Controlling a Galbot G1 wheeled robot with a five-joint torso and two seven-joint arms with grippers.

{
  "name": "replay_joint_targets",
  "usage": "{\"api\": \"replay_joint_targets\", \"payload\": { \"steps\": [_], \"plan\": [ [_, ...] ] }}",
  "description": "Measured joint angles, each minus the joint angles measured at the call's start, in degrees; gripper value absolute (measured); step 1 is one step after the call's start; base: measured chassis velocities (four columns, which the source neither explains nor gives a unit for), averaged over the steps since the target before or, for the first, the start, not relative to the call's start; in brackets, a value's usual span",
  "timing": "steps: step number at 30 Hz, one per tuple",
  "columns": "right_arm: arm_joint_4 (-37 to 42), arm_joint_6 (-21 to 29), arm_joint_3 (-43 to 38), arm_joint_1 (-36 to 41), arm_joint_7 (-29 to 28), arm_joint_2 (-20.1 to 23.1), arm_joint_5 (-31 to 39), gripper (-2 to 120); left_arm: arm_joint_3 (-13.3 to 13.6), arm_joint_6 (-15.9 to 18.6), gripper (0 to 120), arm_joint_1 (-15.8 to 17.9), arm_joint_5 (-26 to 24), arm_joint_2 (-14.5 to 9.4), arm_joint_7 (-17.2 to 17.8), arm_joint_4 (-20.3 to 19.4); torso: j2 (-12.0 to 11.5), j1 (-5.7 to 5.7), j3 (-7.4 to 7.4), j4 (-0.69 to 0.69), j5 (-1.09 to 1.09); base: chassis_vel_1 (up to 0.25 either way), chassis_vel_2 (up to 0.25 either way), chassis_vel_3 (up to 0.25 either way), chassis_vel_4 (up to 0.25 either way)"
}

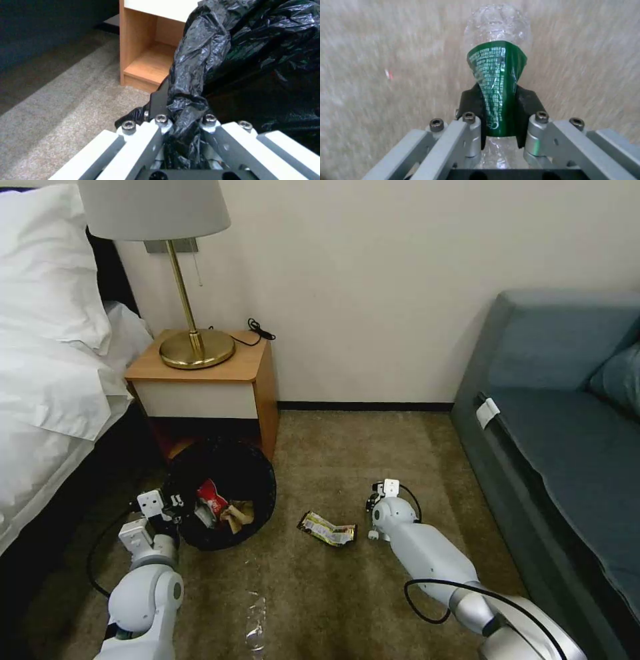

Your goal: Pick up the trash bin, then pick up the garbage on the floor and place it into the trash bin.

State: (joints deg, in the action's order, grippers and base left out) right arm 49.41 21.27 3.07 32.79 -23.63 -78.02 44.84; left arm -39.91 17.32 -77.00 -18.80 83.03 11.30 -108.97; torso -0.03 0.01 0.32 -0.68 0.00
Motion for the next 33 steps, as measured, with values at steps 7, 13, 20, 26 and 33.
{"api": "replay_joint_targets", "payload": {
  "steps": [7, 13, 20, 26, 33],
  "plan": [
    [11.38, -7.85, -2.90, 2.09, 1.66, 3.51, -9.78, 14, 1.41, -0.03, 3, 0.60, -0.65, -0.23, -0.05, 1.10, 0.00, 0.00, 0.00, -0.02, 0.00, 0.000, 0.000, 0.000, 0.000],
    [19.25, -15.31, -2.89, 3.02, 1.10, 3.22, -14.32, 14, 1.91, -0.14, 3, 1.19, -0.98, -0.29, -0.16, 1.86, 0.00, 0.00, 0.00, -0.02, -0.01, 0.000, 0.000, 0.000, 0.000],
    [29.88, -18.59, 3.18, 2.84, -0.67, 2.32, -14.38, 14, 1.51, -0.45, 3, 1.22, -1.61, -0.56, -0.37, 2.42, 0.00, 0.00, 0.00, 0.00, -0.01, 0.000, 0.000, 0.000, 0.000],
    [36.32, -20.95, 10.88, 0.87, -3.63, 1.43, -13.41, 14, 1.64, -0.72, 3, 1.32, -1.64, -0.16, -0.53, 2.89, 0.00, 0.00, 0.00, 0.01, -0.02, 0.000, 0.000, 0.000, 0.000],
    [44.12, -19.63, 18.02, -0.50, -6.74, 0.56, -11.61, 14, 1.75, -0.73, 3, 1.71, -1.38, 0.28, -0.55, 2.90, 0.00, 0.00, 0.00, 0.00, -0.02, 0.000, 0.000, 0.000, 0.000]
  ]
}}
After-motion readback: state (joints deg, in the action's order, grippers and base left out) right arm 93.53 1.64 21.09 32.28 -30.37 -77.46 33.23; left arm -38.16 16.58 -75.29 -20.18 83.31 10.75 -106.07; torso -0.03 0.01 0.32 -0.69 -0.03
